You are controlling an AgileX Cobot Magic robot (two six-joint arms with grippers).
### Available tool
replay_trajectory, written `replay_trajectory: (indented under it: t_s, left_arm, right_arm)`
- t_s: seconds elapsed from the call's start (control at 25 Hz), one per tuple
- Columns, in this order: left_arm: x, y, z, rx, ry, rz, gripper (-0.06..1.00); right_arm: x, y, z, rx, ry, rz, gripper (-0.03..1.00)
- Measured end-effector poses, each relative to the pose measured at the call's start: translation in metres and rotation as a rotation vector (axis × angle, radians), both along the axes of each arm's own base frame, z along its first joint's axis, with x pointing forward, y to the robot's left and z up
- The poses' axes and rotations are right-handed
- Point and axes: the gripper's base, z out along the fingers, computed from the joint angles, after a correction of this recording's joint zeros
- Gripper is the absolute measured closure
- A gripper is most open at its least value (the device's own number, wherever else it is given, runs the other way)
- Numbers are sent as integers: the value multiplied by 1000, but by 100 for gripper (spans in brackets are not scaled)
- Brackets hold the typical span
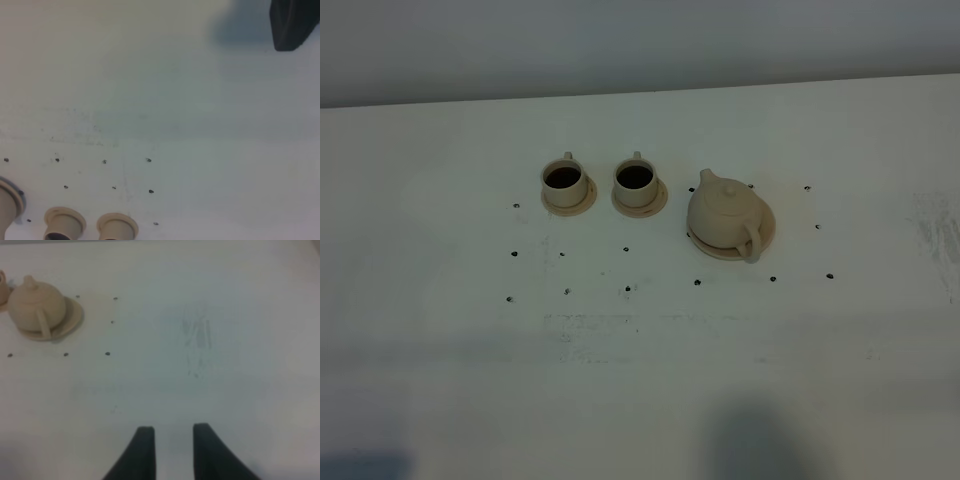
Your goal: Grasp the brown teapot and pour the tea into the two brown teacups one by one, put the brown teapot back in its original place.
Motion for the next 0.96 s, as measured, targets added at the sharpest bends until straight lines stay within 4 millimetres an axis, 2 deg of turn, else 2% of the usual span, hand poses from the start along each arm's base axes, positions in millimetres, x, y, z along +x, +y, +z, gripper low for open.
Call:
replay_trajectory:
  t_s: [0.96]
  left_arm:
    - [0, 0, 0, 0, 0, 0, 63]
  right_arm:
    - [0, 0, 0, 0, 0, 0, 78]
